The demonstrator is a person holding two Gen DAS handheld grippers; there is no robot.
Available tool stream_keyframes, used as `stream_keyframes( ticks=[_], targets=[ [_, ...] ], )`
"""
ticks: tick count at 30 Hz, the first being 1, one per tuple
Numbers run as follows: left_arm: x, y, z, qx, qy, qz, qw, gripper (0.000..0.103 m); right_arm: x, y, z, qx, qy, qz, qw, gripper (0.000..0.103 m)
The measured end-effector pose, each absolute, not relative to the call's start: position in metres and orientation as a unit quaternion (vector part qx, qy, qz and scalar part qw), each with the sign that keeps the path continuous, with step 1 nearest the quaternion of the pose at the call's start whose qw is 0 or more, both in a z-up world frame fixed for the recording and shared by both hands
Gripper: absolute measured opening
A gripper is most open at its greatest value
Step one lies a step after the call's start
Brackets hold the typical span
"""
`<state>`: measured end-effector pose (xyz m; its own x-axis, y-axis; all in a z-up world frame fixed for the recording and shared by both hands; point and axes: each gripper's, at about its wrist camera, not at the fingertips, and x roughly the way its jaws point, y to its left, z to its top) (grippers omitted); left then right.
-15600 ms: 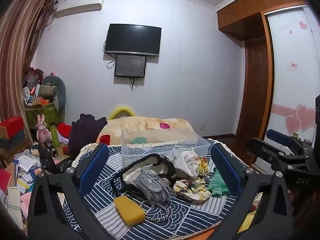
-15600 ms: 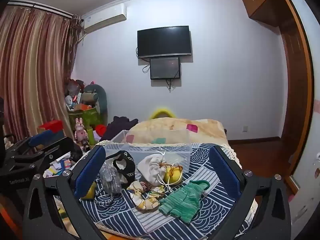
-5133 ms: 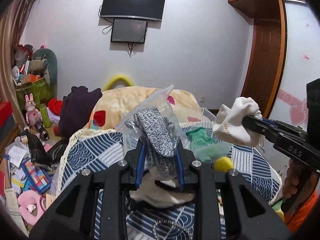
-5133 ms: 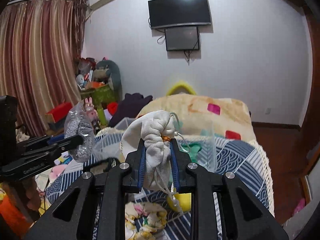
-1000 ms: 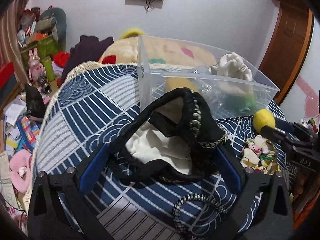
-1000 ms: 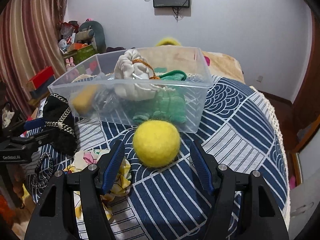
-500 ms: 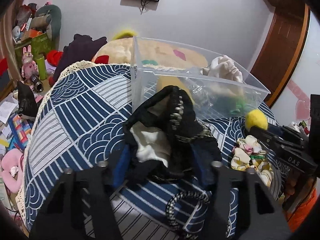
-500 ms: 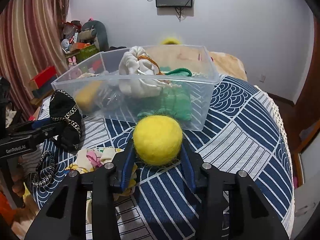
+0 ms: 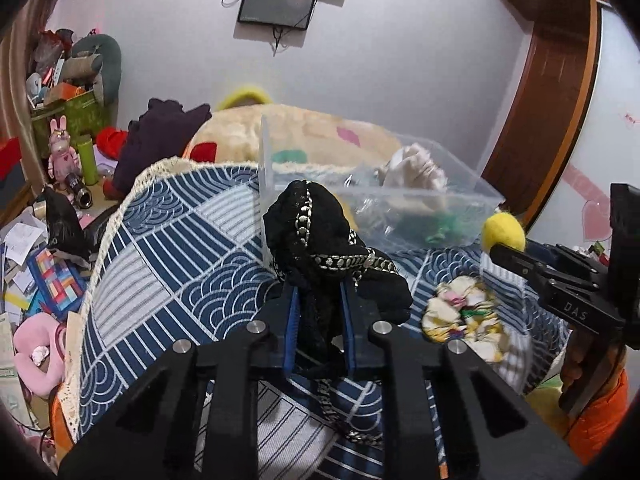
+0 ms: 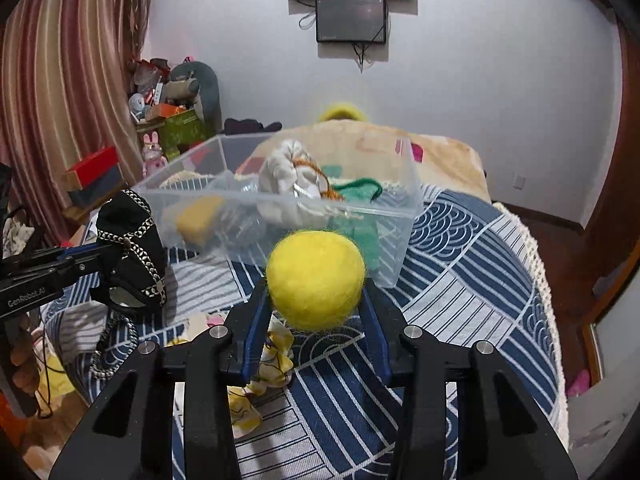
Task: Organize soft objects
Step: 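Grasp the yellow felt ball with the right tool while the left tool grasps the black chain-strap bag, then carry the felt ball and black bag into the clear box and open both tools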
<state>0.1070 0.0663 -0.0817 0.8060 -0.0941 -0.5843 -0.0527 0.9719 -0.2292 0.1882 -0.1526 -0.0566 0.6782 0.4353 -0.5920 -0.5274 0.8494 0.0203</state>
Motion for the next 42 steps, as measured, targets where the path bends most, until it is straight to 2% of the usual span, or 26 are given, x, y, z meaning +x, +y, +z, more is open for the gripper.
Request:
stream_keyframes(
  ticks=[10, 21, 31, 42],
  targets=[
    [0.091, 0.074, -0.032, -0.103, 0.247, 0.0, 0.964, 0.018, 0.181, -0.156, -0.027, -0.072, 0.257, 0.259, 0.928, 0.04],
    [0.118, 0.068, -0.001, -0.068, 0.199, 0.016, 0.977, 0.019, 0.189, -0.152, 0.001, -0.073, 0.211, 0.24, 0.945, 0.04],
    [0.166, 0.065, -0.012, -0.083, 0.234, -0.001, 0.969, 0.019, 0.216, -0.146, 0.004, -0.057, 0.217, 0.233, 0.946, 0.04],
    [0.202, 0.05, -0.042, -0.079, 0.279, -0.013, 0.957, 0.019, 0.242, -0.131, -0.027, -0.069, 0.264, 0.229, 0.934, 0.04]
  ],
)
